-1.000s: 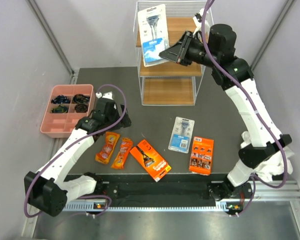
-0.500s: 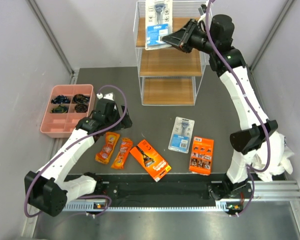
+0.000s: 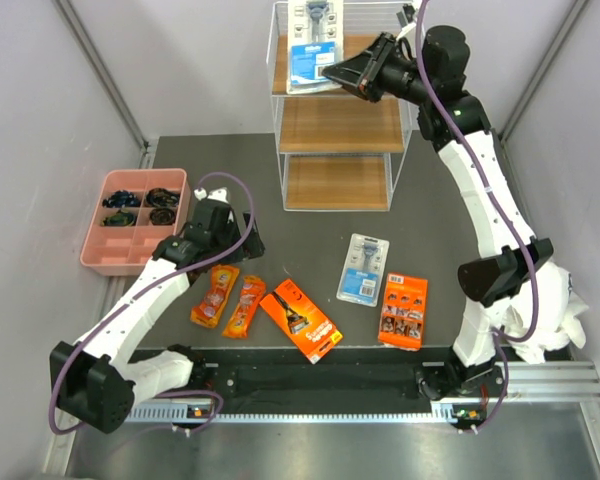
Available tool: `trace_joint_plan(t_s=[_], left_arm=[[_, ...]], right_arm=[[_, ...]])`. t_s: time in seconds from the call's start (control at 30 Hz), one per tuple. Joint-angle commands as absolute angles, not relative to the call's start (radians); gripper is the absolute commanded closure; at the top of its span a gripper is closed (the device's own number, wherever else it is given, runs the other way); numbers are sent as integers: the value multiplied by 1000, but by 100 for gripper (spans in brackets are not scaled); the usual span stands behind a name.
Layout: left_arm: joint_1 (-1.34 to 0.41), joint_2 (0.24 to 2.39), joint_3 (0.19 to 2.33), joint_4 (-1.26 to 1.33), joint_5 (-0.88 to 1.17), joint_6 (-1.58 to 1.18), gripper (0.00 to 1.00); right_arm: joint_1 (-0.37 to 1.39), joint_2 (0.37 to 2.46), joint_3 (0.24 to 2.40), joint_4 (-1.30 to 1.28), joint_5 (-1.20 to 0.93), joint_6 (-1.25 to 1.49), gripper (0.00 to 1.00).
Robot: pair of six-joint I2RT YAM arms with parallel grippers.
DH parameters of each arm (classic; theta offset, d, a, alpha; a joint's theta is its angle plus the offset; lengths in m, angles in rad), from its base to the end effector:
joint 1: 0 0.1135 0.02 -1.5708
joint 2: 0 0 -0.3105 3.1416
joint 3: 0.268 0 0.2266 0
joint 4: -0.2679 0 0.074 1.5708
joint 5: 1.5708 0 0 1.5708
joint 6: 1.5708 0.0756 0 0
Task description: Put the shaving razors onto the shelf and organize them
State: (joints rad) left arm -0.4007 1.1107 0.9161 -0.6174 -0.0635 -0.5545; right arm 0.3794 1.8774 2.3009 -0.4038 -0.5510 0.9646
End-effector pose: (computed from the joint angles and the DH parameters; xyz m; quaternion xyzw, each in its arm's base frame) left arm 0.1961 -0.0779 0.2999 -0.0830 0.9248 -0.1440 0.3423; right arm 0.3816 0.1948 0.5568 0.0083 0.7011 0.5768 0.4192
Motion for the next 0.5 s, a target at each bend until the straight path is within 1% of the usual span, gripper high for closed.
trace_joint_plan(t_s=[0.0,0.37,0.47], left_arm=[[-400,1098,904,-568,-51,-566,3],[-400,1095,905,-569,-41,-565,3],[-400,1095,907,-574,-43,-560,3]], right_arm=[[383,1893,2353,-347,-546,999,100],[399,1940,2367,-384,-495,1022,100],[400,1957,2379,-391,-488,1028,98]])
